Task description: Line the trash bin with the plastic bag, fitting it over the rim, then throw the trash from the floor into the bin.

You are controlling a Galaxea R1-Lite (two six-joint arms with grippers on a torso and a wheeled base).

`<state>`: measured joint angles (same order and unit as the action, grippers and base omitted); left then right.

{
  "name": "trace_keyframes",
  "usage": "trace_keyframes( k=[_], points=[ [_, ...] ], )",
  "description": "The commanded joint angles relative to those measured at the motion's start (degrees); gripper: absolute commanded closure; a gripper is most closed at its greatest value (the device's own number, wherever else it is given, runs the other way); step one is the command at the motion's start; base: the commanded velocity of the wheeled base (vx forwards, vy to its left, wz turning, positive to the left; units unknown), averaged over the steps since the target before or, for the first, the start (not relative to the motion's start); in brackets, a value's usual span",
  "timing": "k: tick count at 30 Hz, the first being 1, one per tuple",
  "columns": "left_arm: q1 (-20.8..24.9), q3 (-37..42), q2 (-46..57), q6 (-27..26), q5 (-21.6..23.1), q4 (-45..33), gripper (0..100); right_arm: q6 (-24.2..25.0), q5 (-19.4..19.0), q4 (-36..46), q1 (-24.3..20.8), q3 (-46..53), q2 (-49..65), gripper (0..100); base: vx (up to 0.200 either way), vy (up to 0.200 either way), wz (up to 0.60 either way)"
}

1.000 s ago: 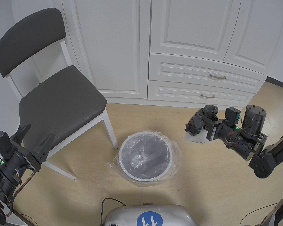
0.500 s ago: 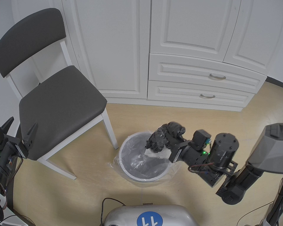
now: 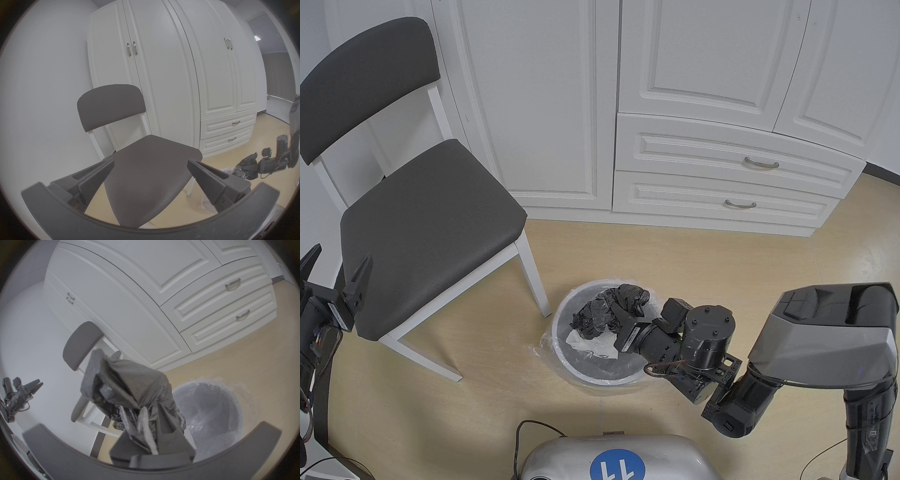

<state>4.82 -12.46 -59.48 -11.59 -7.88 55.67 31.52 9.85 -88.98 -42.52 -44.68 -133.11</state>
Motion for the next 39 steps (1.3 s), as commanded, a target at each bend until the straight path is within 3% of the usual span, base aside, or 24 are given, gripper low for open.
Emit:
trace_keyframes(
  k=[1,6,24,36,37,39],
  points=[
    [-0.07,-0.02,-0.02,-0.01,0.05,0.05,0,0.12,-0.27,-1.02,2.18,-4.36,-7.16,100,0.0,0.0,0.0],
    [-0.07,-0.29,-0.11,0.08,0.05,-0.04,0,0.38,-1.32,-1.02,4.64,-9.29,-11.12,100,0.0,0.0,0.0],
    [-0.07,-0.2,-0.38,0.08,0.05,-0.04,0,0.12,-3.52,-1.02,8.86,-13.24,-18.68,100,0.0,0.0,0.0],
    [-0.07,-0.2,-0.55,0.17,0.05,-0.04,0,-0.32,-3.52,-1.02,9.12,-13.77,-19.38,100,0.0,0.0,0.0],
    [-0.16,-0.2,-0.55,0.17,0.05,-0.04,0,-0.32,-3.52,-1.02,9.03,-13.68,-19.38,0,0.0,0.0,0.0],
    [-0.16,-0.2,-0.55,0.17,0.05,-0.04,0,-0.32,-3.52,-1.02,9.03,-13.77,-19.38,0,0.0,0.0,0.0]
  ],
)
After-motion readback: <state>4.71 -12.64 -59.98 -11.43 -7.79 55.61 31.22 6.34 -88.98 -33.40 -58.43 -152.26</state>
